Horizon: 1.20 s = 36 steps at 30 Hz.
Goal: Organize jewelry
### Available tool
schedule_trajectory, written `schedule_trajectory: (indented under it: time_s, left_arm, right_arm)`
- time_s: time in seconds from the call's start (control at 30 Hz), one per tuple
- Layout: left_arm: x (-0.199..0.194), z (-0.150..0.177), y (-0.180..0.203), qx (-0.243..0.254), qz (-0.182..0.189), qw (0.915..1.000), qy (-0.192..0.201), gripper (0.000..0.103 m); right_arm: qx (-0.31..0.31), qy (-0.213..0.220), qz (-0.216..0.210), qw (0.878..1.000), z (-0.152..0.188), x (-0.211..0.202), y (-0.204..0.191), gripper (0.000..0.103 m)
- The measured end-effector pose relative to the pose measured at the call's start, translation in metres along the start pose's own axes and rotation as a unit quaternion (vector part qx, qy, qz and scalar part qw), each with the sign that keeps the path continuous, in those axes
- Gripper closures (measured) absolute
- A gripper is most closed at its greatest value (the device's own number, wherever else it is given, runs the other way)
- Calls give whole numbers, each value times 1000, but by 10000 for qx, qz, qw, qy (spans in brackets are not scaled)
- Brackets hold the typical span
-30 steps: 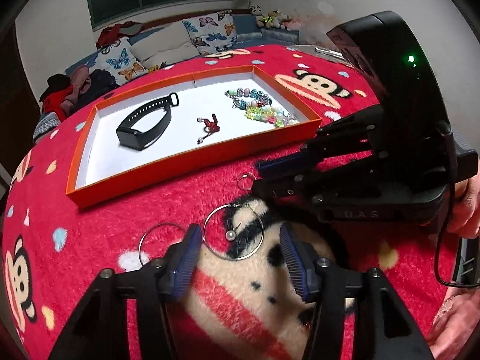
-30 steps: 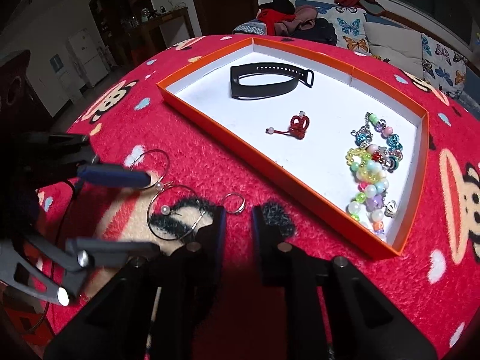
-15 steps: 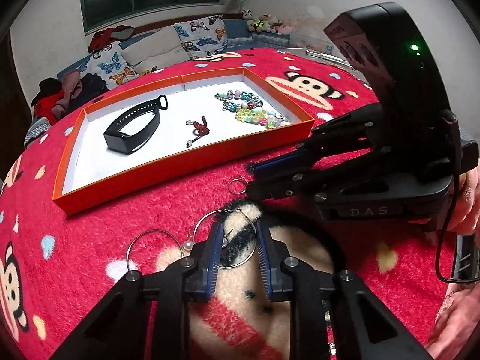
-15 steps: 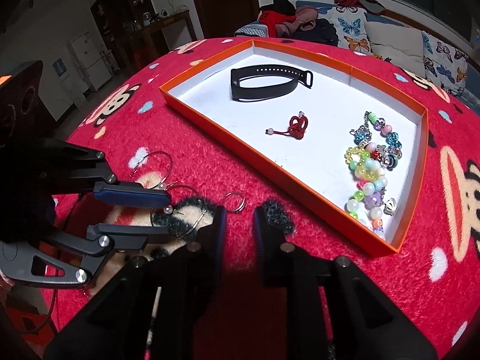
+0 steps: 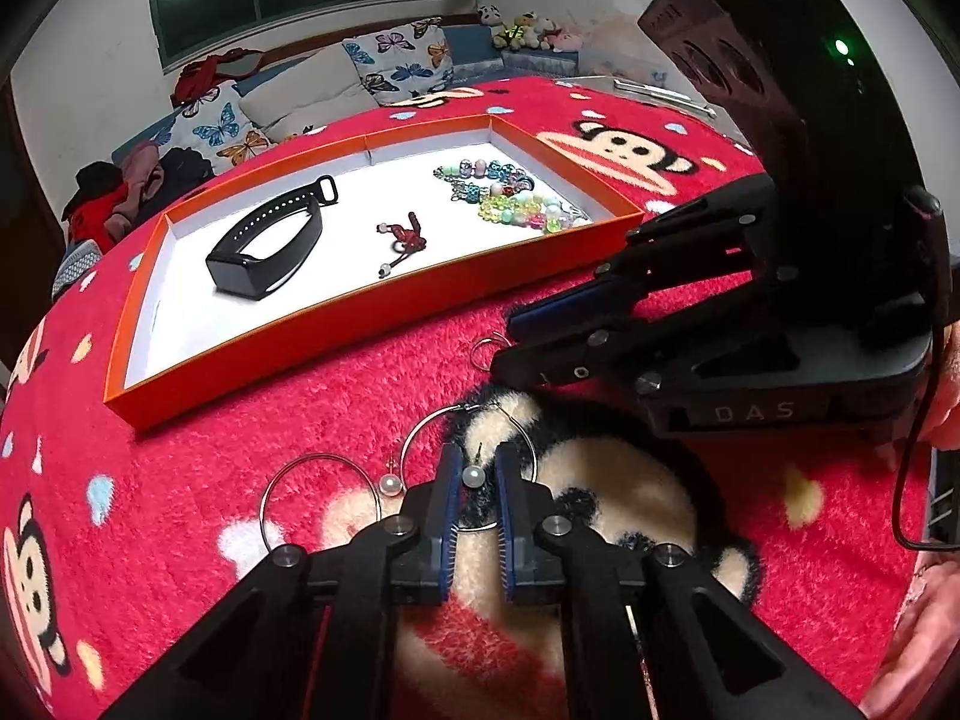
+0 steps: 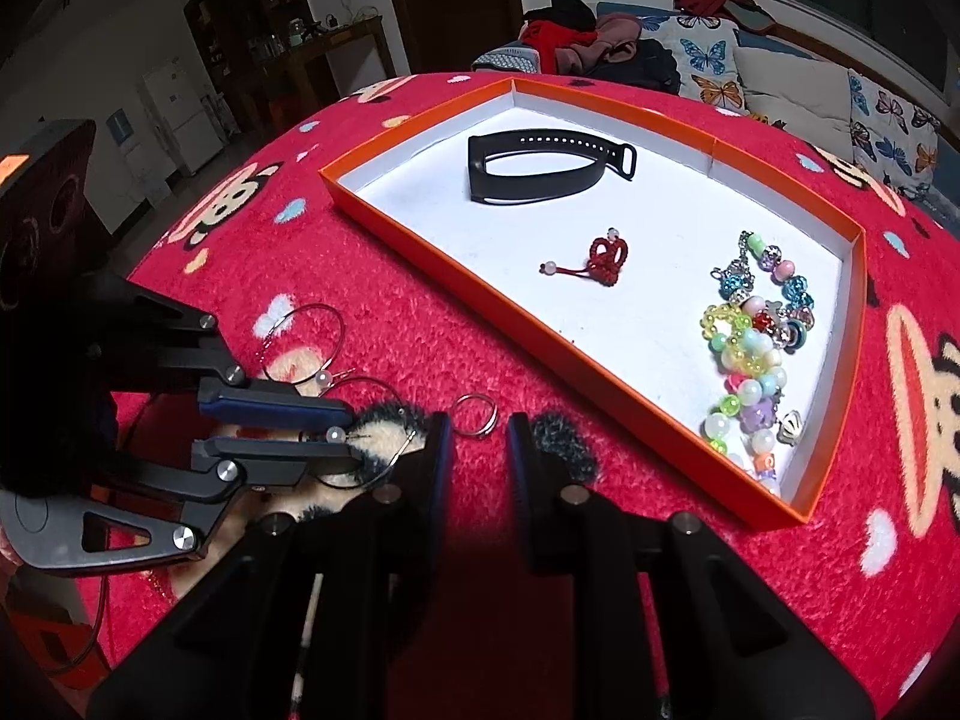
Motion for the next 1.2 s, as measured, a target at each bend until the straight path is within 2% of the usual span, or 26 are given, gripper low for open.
schedule_trajectory:
  time_s: [0.37,0.6,0.8,0.9,1.07,1.2]
  left_arm:
    - [-4,-2,-3,-102,6,9999,114,96]
    - [-20,-5,-14,-340,45,9990,273,96]
    - [-39,-14,-42,-698,-59,9962,509,96]
    - [-46,-25,-61,-916,-115,9937,629,96]
    - [-46,-45,-93,-1142,-214,9906,719,96]
    - [-32,-55,-119,-1333,-313,9887,613,95]
  right_arm:
    - [-329,5,235,9992,-2,2,-3,85]
    - [-196,127,52,9997,-4,-13,-5,85]
    - [-175,425,-12,9989,-19,-39,-4,85]
    - [-70,598,95,9981,-33,-48,8,85]
    - [236,559,208,9979,-45,-39,32,85]
    - [525,394,316,9973,-47,-20,51,85]
Point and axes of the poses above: each gripper's, at about its wrist camera, not at the fingertips, and x roughly the way its jaws point, y to its right, z to its underside, the point moved 8 cm from there along x, roughly the way its jaws point, and after that the axes turned 4 degrees about x, right-handed, at the moved point
